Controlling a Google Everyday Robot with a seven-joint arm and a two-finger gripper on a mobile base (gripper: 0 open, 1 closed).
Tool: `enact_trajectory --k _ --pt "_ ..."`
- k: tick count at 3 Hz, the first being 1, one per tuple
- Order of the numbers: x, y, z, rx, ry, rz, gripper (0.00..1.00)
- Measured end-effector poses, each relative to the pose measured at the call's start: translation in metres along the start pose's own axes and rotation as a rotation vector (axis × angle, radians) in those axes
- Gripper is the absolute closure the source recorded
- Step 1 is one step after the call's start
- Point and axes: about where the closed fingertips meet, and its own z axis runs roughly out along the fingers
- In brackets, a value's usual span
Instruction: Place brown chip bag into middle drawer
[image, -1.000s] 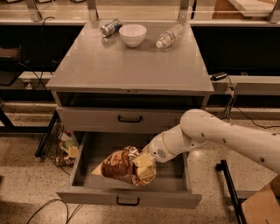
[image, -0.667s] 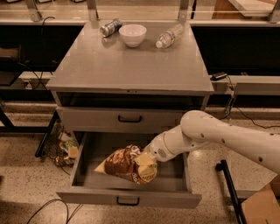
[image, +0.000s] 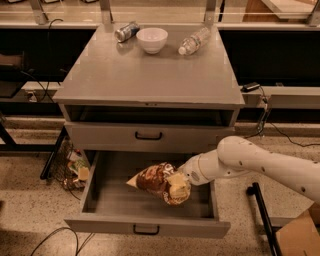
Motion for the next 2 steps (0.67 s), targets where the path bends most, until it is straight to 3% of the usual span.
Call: enact_trajectory --k 2 --pt "0.017 -0.053 0.016 0.106 -0.056 0.054 0.57"
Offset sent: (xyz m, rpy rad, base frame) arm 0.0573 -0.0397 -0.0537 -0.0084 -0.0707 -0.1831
